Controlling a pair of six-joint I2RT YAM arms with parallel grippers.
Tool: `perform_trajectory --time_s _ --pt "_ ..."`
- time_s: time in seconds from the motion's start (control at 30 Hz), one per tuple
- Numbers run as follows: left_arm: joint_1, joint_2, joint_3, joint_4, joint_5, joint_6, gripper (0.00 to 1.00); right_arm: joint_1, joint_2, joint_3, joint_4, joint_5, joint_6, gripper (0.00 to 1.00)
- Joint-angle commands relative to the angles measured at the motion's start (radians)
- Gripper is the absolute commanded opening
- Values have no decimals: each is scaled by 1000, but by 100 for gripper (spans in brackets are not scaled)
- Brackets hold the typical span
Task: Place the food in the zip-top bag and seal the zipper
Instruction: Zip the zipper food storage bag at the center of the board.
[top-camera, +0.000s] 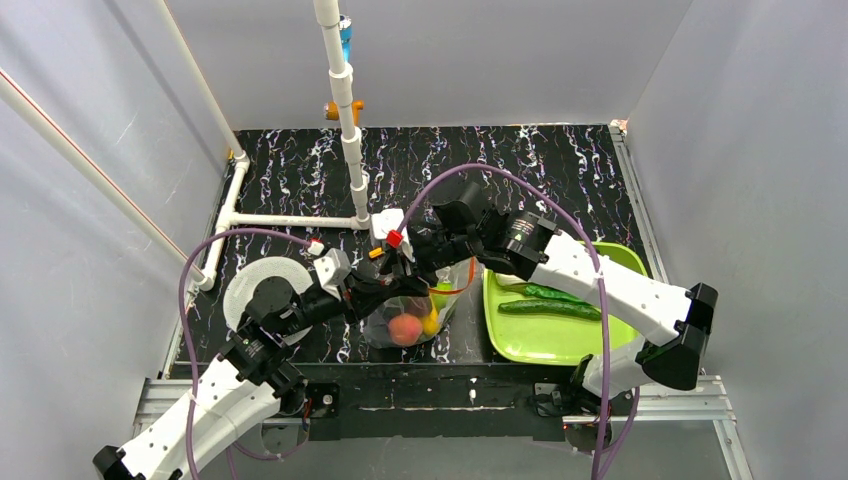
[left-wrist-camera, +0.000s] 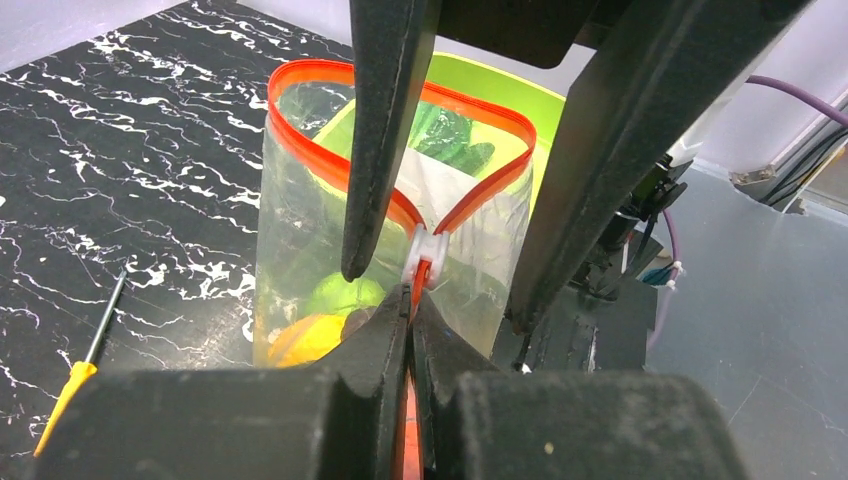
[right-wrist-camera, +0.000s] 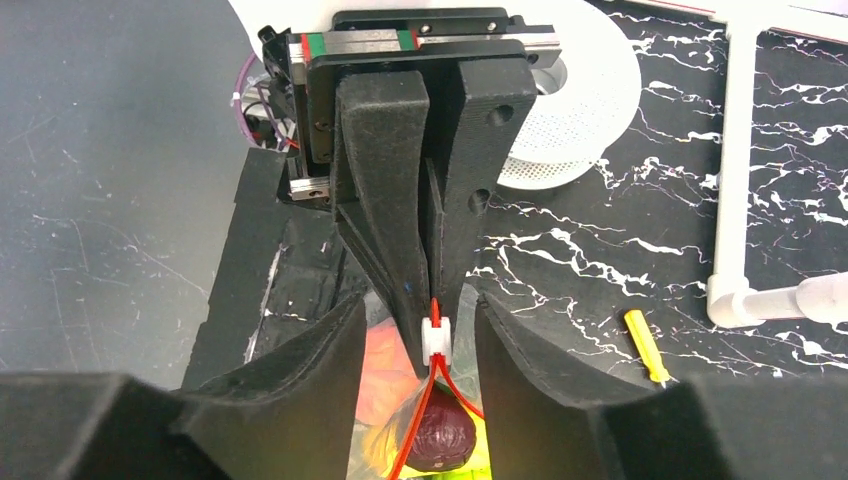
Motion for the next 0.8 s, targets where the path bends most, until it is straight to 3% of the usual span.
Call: perform_trajectory --time_s 0.0,0.2,0.3,0.47,0.57,0.77 --pt "-3 -21 28 23 13 11 0 0 -21 6 39 2 5 49" --pt "-3 -29 38 1 8 21 0 -2 -23 -32 48 24 23 44" --pt "-3 -36 44 -7 7 19 0 -2 -19 -30 45 43 34 29" --pt "-2 -41 52 -48 -10 29 0 -2 -43 -58 84 43 44 14" --pt "-3 -53 61 -82 -92 19 0 -4 -64 -84 101 59 46 2" --pt "-3 -141 19 -62 -233 -21 0 -45 -131 -169 147 51 57 1"
